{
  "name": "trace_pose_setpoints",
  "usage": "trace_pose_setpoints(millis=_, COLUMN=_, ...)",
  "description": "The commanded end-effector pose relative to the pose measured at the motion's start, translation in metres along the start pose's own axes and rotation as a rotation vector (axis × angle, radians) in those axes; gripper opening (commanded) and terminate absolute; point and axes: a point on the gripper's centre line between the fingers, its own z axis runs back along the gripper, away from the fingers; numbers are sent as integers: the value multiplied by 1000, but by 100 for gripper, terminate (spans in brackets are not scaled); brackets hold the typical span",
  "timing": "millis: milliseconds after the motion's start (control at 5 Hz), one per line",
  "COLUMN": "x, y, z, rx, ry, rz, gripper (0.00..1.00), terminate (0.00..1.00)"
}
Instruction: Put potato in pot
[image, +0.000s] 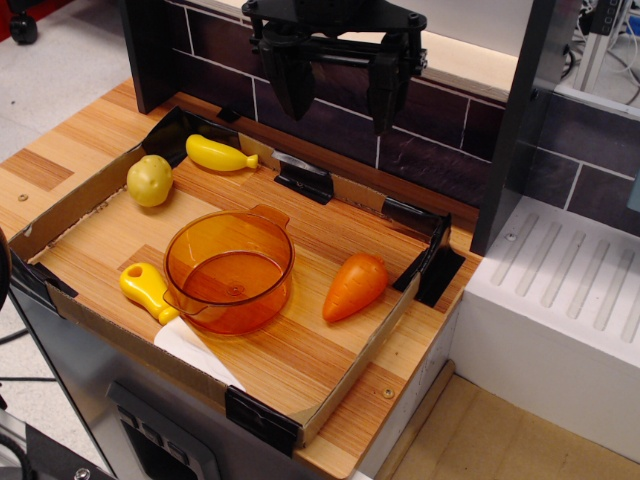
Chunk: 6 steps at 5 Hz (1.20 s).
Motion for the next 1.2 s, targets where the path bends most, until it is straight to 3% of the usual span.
trace_pose_setpoints(millis=0, x=0, y=0, z=0, rx=0, ry=0, rz=0, gripper=100, terminate=0)
trace_pose_setpoints(millis=600, x=20, y=122, z=12, rx=-11, ry=-8, rz=6, gripper=100, terminate=0)
trace_pose_setpoints(millis=800, x=20, y=142, z=3, rx=9, ry=-18, rz=5, gripper=100, terminate=0)
trace_pose_setpoints(millis=1000, x=13, y=152, z=-20, rx=51, ry=-6, rz=-6, gripper=100, terminate=0)
